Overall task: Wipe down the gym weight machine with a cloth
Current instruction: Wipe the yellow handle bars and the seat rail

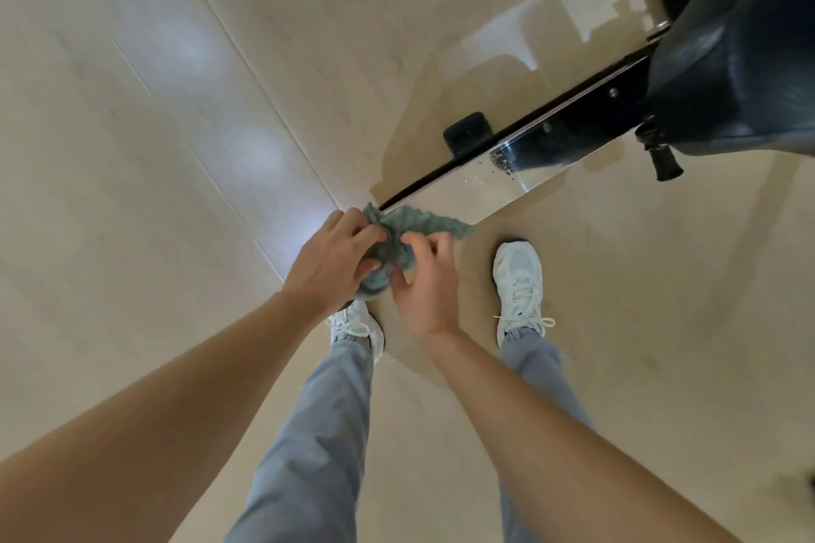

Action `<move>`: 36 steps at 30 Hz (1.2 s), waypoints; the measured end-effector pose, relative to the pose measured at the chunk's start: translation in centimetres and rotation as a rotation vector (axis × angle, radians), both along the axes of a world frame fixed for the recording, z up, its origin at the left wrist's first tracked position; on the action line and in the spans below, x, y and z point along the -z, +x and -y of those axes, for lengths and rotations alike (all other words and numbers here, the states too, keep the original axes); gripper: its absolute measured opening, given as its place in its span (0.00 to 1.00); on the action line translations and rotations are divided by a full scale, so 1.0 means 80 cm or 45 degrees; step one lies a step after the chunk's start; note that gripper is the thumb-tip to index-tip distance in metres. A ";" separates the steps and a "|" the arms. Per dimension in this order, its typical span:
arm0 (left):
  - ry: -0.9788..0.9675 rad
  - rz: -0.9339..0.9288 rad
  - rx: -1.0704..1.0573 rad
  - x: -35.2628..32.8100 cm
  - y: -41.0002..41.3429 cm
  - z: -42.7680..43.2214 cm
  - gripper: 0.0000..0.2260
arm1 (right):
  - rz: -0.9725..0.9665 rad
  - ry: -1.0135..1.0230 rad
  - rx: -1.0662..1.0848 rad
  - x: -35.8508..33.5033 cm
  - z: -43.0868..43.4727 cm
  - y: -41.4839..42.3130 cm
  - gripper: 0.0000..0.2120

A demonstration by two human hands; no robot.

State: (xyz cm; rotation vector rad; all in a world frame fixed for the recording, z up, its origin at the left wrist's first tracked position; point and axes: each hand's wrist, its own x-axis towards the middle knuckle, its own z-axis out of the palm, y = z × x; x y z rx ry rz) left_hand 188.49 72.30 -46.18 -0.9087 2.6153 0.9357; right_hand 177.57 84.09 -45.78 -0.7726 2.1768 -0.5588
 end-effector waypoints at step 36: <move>0.604 0.086 -0.278 0.029 -0.211 0.058 0.17 | -0.047 0.057 1.132 0.043 0.041 -0.111 0.28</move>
